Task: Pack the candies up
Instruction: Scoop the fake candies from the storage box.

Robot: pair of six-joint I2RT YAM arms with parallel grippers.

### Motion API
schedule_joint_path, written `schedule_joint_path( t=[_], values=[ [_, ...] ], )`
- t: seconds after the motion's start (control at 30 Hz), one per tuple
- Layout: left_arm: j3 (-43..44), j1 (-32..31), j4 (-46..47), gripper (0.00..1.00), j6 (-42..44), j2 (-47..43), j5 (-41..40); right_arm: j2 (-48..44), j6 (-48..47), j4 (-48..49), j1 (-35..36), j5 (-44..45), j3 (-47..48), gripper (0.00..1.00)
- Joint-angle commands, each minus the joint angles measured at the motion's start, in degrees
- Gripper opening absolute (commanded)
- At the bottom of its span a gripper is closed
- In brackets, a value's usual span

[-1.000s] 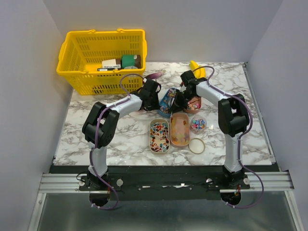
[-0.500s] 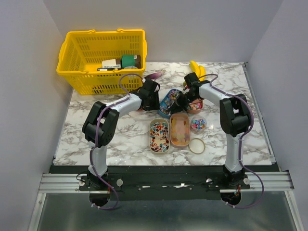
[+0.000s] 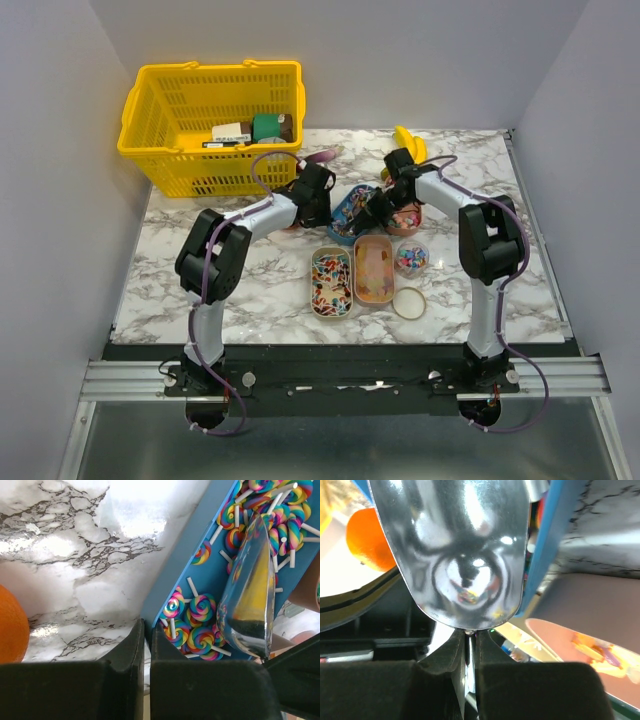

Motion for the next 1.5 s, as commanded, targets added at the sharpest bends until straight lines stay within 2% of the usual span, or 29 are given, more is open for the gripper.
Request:
schedule_joint_path(
  t=[0.0,0.37,0.8,1.17,1.47],
  values=[
    [0.0,0.9,-5.7,0.00,2.1,2.7,-3.1,1.9,-2.5,-7.6,-2.1,19.7,-0.7,0.01],
    [-0.6,0.9,-5.2,0.00,0.9,2.7,-2.8,3.7,-9.4,-8.8,-2.1,35.6,-1.0,0.01],
    [0.6,0.9,-5.2,0.00,0.1,3.3,-1.6,8.7,-18.0,-12.3,-1.4,38.8,6.2,0.01],
    [1.5,0.9,-5.2,0.00,-1.7,4.2,-1.0,4.0,-12.8,-15.3,4.4,41.1,4.7,0.00],
    [1.7,0.9,-5.7,0.00,-1.5,4.2,-1.3,3.4,-11.0,-13.9,6.0,40.9,2.9,0.00]
  ],
)
